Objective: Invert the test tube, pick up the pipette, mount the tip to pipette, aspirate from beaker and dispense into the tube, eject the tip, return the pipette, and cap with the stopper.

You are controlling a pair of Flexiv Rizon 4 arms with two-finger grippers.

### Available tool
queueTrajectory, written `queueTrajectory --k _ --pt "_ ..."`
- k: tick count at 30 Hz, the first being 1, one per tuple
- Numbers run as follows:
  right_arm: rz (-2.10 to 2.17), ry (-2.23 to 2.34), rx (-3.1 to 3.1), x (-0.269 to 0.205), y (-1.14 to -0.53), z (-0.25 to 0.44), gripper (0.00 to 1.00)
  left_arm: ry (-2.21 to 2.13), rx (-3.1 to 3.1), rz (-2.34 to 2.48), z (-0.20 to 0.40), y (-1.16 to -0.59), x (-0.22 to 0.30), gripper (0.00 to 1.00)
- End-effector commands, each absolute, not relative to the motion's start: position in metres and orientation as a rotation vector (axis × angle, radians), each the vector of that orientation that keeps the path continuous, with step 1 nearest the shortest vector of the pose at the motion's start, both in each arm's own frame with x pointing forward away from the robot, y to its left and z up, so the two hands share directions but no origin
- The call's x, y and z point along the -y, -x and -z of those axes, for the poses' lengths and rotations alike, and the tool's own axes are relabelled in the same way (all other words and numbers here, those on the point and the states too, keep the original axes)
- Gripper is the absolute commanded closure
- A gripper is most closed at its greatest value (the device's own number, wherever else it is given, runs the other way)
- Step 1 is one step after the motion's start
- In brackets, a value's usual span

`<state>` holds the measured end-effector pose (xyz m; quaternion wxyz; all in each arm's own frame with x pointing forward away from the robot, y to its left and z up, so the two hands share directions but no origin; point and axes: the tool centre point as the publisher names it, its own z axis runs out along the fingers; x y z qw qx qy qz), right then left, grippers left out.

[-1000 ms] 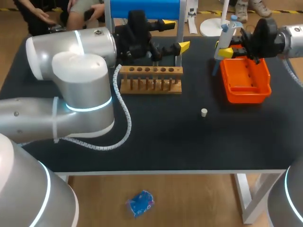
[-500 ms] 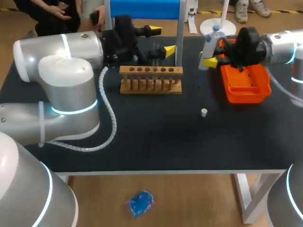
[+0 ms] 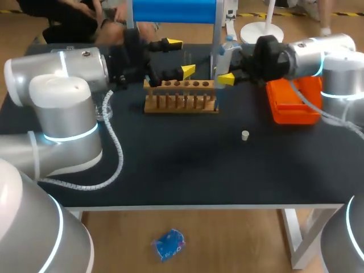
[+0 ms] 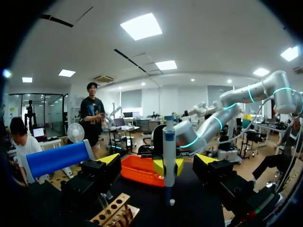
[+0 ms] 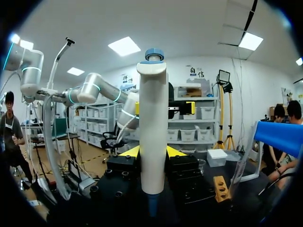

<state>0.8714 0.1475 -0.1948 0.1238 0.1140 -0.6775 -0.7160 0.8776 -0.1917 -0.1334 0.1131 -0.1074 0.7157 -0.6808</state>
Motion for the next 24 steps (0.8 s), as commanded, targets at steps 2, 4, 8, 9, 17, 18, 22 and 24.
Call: queueTrajectory --k 2,4,8,9,17,18,22,24 --pt "2.052 -0.372 1.964 -0.159 -0.878 0.194 1.00 0.298 -2.106 2.017 0.137 -0.884 0.192 0.00" --pt "2.048 -0.380 1.962 -0.163 -0.879 0.194 1.00 0.286 -2.121 2.017 0.139 -0.885 0.195 0.00" --pt "2.030 -0.397 1.966 -0.170 -0.881 0.195 1.00 0.271 -2.137 2.020 0.141 -0.887 0.199 0.00" --pt "2.029 -0.399 1.966 -0.172 -0.881 0.195 1.00 0.269 -2.142 2.020 0.141 -0.888 0.200 0.00" --pt "2.010 -0.440 1.952 -0.190 -0.886 0.196 1.00 0.274 -2.157 2.020 0.147 -0.890 0.206 0.00" --pt "2.007 -0.444 1.951 -0.193 -0.887 0.197 1.00 0.276 -2.156 2.023 0.147 -0.890 0.206 0.00" --pt "2.001 -0.465 1.947 -0.203 -0.888 0.198 1.00 0.275 -2.155 2.025 0.149 -0.891 0.210 0.00" --pt "2.002 -0.473 1.943 -0.207 -0.888 0.198 1.00 0.275 -2.156 2.024 0.149 -0.891 0.211 0.00"
